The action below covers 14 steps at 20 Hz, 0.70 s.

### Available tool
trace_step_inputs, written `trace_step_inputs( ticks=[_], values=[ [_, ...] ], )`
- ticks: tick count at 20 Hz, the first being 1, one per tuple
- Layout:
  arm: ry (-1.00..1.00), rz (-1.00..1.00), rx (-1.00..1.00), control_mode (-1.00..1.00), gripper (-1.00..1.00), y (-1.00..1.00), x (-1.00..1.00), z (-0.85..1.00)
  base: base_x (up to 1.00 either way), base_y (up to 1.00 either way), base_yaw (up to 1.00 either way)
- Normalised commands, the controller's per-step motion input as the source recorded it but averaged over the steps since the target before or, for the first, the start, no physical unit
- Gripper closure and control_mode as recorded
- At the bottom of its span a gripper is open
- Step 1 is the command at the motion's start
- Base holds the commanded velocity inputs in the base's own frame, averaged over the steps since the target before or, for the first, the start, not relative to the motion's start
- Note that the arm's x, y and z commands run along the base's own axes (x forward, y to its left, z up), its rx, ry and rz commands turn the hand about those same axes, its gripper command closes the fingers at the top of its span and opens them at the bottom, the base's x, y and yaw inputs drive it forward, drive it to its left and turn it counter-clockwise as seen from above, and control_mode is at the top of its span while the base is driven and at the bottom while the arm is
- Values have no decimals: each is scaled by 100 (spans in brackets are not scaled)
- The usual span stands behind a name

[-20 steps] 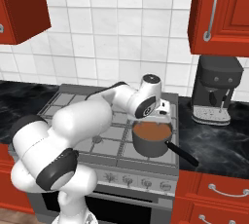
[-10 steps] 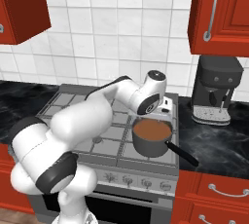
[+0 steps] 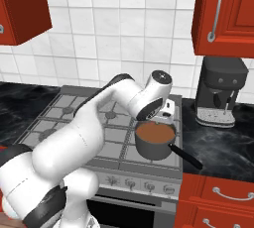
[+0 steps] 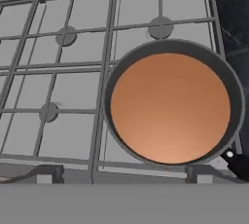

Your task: Pick up the sugar cube(s) and place them in the saucepan with hot chocolate.

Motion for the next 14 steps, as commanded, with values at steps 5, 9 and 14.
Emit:
trace_step_inputs(
  ticks=[5,9,14],
  values=[
    [-2,4,1,-100,-100,81,-66,41,0,0,0],
    [-12,6,0,-100,-100,92,-48,50,0,0,0],
    [-20,4,0,-100,-100,92,-52,51,0,0,0]
  ],
)
